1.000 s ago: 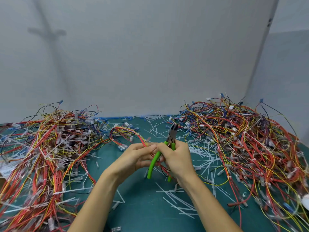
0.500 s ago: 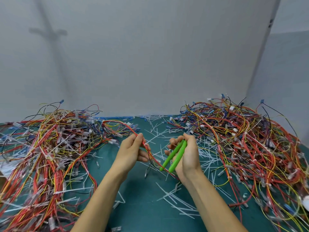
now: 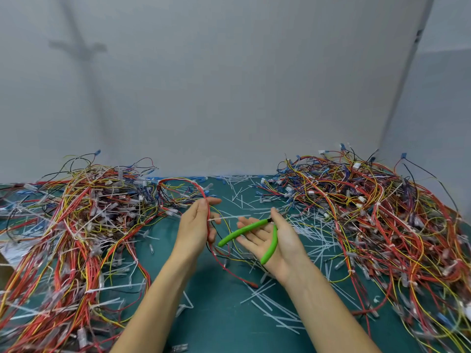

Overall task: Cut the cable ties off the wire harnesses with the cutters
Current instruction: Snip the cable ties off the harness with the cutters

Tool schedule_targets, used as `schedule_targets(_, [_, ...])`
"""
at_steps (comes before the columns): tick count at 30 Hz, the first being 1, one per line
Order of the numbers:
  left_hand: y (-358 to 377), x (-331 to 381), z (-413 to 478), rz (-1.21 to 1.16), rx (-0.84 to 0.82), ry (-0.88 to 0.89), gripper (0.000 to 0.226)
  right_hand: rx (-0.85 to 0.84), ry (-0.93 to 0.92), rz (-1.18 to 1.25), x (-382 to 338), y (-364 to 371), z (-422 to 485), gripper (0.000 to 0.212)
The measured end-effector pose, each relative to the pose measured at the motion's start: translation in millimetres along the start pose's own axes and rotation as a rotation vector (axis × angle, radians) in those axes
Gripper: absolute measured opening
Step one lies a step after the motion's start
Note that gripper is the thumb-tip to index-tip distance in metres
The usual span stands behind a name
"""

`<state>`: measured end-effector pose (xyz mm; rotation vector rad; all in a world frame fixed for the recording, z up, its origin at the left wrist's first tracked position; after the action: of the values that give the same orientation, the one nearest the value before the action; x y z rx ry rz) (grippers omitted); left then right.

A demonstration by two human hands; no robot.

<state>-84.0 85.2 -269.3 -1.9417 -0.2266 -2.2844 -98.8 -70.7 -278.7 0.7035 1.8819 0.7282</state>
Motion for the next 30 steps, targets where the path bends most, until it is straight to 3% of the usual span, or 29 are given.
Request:
schedule_targets(5, [3.3,2.6,2.4,-0.207,-0.101,-0.117,0.041,-0.033,0.006,0.043,-3.6,-1.2,-2.2,0.023])
schedule_targets(9, [2.8,3.6,0.5,-0.385,-0.194,-0.121,0.038,-0.082,-0.014,0.051,-5.6,2.0,-2.4,0.032])
schedule_targets(12, [1.3,1.9,-1.5,-0.368,-0.215,-0.056,0.030,-0.128,-0.067,-0.036,-8.9,5.1,-4.6,0.037])
schedule_targets(19, [-1.3,1.7,-4.0,-0.255,-0.105,0.011,0.015,-0.045,-0.384,-0.821,-13.5,7.4,-11.8,0.030])
schedule_targets(23, [0.2,2.7,-5.7,-0.244,-0.110,0.005,0.018,0.037,-0.553,-1.319,-6.7,11.4,-14.1,0.047])
schedule_targets(27, [1.1,2.0,-7.1,-0.215,-0.123,-0.007,0.020,0.009,-0.544,-1.523,6.4,12.2,-14.8,0.059])
schedule_targets(30, [2.4,4.0,-8.6,-0.223,-0.147,-0.020,0.023,-0.001,-0.544,-1.544,10.1,12.7,-15.8,0.061])
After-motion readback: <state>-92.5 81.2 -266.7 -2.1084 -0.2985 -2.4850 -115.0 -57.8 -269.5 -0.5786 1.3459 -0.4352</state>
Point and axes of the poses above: each hand's wrist, its own z-axis towards the middle knuckle, its own y-axis out of the palm, x = y × z, the point moved 3 cm from there along z, towards the middle knuckle, and after that the axes turned 2 degrees about z, right-handed, at the moved point
